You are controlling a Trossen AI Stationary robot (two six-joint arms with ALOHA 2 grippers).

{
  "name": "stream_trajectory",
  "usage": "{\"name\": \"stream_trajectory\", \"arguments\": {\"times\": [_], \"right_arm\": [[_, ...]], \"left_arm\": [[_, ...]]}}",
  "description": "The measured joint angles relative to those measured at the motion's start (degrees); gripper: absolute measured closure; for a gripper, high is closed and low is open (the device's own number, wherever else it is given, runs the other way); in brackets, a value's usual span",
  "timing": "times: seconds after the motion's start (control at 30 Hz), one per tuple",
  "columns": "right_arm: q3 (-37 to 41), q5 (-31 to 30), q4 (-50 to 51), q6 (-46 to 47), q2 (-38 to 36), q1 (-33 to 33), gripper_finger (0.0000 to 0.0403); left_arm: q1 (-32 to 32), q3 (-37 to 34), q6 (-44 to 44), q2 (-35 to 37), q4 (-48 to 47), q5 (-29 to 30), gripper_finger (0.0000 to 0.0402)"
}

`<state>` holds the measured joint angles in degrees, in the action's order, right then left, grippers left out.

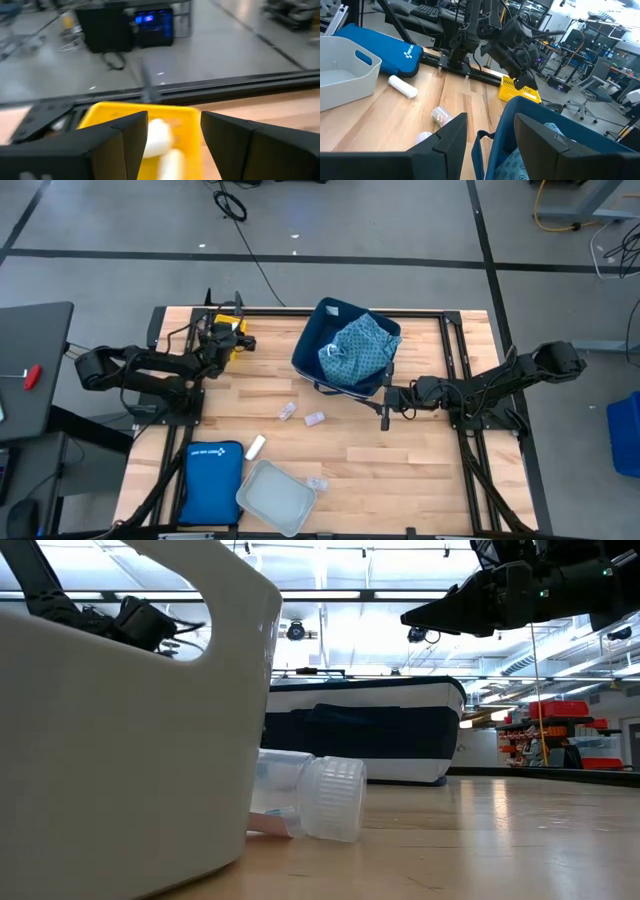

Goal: Pick & place medical supplies in basket/bin
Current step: Put the white rolled gauze into the yellow bin

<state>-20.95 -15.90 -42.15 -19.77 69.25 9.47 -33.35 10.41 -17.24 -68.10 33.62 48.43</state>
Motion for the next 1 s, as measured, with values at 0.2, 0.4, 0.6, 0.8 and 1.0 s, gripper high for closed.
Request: {"name": "stream_trajectory", "arguments": {"times": [0.2,0.4,0.6,0.8,1.0], "right_arm": [[0.0,0.0,0.0,-0.1,0.0,0.0,0.0231],[0.0,0.0,0.0,-0.2,0.0,0.0,0.0231],[0.0,0.1,0.0,-0.2,0.0,0.0,0.0231],[0.0,0.1,0.0,-0.3,0.0,0.0,0.0231],[0.0,0.3,0.0,-0.7,0.0,-0.1,0.0231]], "left_arm": [[5.4,0.0,9.2,0.0,9.3,-8.0,0.022],[12.1,0.0,14.3,0.0,13.9,-11.2,0.0222],[18.6,0.0,11.3,0.0,13.8,-14.7,0.0222],[25.5,0.0,6.1,1.6,12.6,-18.5,0.02],[30.5,0.1,-5.8,4.5,8.1,-24.6,0.0151]]}}
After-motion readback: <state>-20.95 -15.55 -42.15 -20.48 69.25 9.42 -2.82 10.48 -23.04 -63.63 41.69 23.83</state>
